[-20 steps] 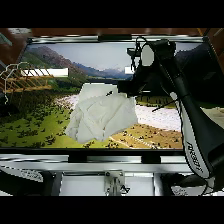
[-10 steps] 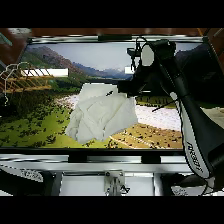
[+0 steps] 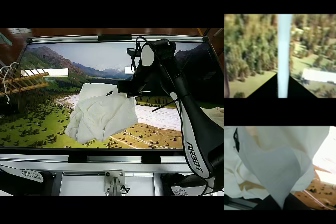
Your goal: Fold the shirts.
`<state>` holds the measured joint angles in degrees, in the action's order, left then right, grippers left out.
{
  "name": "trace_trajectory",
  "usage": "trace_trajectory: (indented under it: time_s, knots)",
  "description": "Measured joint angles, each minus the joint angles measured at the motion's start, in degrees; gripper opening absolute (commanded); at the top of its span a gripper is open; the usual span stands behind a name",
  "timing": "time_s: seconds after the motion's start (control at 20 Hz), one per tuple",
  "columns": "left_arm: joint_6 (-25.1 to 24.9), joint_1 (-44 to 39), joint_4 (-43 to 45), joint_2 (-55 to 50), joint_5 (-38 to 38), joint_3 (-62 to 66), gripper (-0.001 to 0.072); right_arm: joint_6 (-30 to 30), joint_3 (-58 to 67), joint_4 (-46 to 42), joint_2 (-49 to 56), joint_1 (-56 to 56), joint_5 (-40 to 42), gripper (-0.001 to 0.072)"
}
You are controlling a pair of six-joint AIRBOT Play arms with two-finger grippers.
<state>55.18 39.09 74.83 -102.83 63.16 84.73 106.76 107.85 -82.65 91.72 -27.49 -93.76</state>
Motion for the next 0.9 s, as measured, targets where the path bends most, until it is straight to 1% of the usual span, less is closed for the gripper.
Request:
trace_trajectory:
  time_s: [0.35,0.45,0.65,0.75,0.9]
  knots:
    - [-0.31,-0.31,-0.11,6.58,-0.46,0.46,0.0062,-0.52,0.0,-0.02,0.0,0.0,-0.28,0.0087]
    - [0.5,-0.22,-0.09,9.27,-0.39,1.64,0.0062,-0.87,0.0,-0.09,0.0,0.02,-0.87,0.0088]
    - [4.7,-0.33,-0.09,15.08,-0.44,6.01,0.0062,-2.1,0.0,-0.81,-0.37,0.02,-2.03,0.0088]
    - [7.39,-1.49,-2.16,18.34,-0.07,7.61,0.0061,-2.8,0.15,-2.49,-0.76,0.04,-2.38,0.0087]
    - [9.16,-7.72,-6.19,23.1,3.82,8.72,0.006,-3.5,0.31,-5.73,-1.33,0.07,-2.75,0.0087]
